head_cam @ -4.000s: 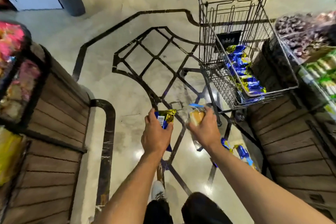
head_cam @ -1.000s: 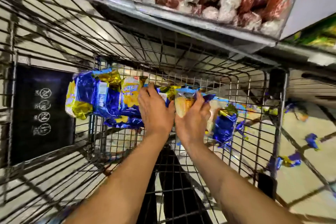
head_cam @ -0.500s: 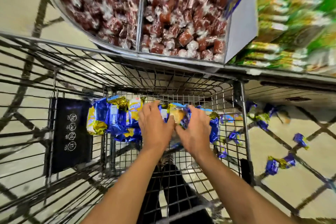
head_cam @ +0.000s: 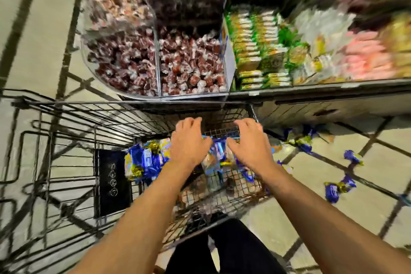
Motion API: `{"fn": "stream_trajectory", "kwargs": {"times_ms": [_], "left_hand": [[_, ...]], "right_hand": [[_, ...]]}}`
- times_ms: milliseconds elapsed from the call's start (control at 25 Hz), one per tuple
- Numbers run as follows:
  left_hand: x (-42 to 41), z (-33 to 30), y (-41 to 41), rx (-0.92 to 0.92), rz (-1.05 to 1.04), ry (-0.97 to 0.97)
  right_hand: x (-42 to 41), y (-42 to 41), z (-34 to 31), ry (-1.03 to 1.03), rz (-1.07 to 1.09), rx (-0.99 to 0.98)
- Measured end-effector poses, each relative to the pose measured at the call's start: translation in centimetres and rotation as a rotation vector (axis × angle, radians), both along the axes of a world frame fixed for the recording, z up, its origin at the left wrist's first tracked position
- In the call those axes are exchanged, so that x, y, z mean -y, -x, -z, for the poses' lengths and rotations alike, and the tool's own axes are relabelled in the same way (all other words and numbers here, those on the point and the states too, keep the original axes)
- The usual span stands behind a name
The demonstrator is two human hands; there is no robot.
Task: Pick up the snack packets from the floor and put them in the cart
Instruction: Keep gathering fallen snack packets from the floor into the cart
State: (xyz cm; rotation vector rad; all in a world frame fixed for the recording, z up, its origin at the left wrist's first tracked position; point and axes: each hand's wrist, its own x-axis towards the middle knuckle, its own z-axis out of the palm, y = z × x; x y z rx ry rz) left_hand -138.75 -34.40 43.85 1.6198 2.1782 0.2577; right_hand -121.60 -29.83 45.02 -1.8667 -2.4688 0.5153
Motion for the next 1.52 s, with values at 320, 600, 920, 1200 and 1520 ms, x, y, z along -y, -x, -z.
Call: {"fn": "stream_trajectory", "kwargs": {"times_ms": [320, 600, 920, 1200, 1520], "left_hand": [[0.8, -4.2, -8.1, -0.127, 0.322, 0.047], [1.7, -6.9, -21.9, -0.165, 0.501, 0.005], [4.0, -8.6, -40.3, -0.152, 0.587, -0.036], [5.2, -10.1, -54.5, -0.104, 0.801, -0.064], [1.5, -8.9, -66.9, -0.055, 0.923, -0.050]], "right_hand": [[3.4, -10.3, -4.6, -0.085, 0.115, 0.194], [7.6, -22.2, -6.2, -0.099, 0.291, 0.131], [13.1, -39.6, -8.0, -0.113, 0.411, 0.107], [15.8, -51.8, -9.6, -0.126, 0.593, 0.063], [14.3, -62.8, -9.6, -0.100, 0.740, 0.045]]}}
